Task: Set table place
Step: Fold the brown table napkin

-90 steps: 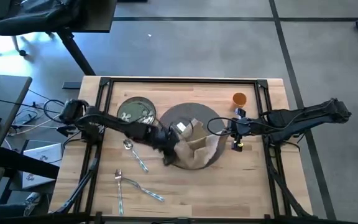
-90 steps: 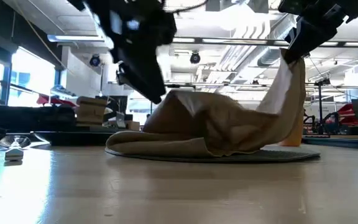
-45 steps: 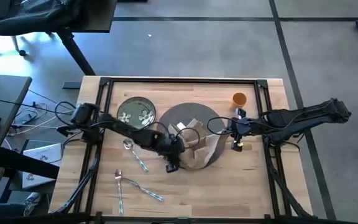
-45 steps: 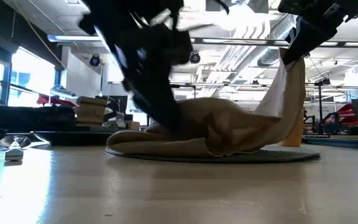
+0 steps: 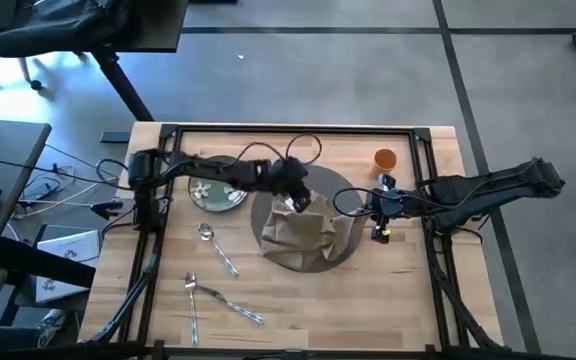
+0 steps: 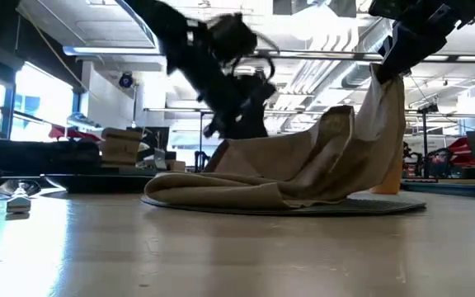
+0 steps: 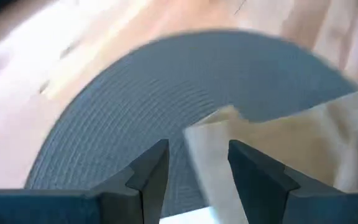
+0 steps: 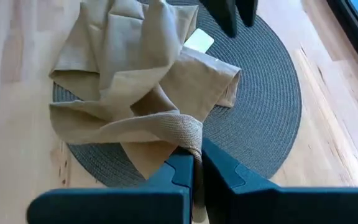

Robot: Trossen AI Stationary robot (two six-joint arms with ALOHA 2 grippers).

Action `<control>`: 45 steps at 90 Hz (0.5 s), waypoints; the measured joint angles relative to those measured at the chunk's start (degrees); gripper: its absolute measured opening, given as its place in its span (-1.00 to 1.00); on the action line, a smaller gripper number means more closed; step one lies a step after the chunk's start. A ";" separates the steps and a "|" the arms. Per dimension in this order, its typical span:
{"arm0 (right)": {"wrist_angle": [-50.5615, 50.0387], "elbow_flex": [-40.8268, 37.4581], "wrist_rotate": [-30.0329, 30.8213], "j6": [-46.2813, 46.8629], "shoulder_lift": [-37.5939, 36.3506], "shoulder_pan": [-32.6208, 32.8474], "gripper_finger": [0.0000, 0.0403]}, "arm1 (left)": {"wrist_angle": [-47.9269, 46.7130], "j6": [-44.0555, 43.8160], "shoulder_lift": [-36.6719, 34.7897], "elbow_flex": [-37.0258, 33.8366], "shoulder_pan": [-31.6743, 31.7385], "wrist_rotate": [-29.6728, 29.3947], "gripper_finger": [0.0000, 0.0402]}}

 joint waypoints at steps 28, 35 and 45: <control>-0.44 0.00 -0.29 0.69 0.00 0.00 -1.00 | -16.60 6.66 -12.12 1.55 -10.31 1.45 -0.29; -0.41 0.00 -0.52 0.84 0.00 0.02 -1.00 | -20.36 7.32 -13.48 1.55 -14.06 1.21 -0.29; -0.17 0.00 -0.66 1.18 -0.02 0.02 -1.00 | -21.78 2.35 -11.70 0.64 -18.22 0.51 -0.29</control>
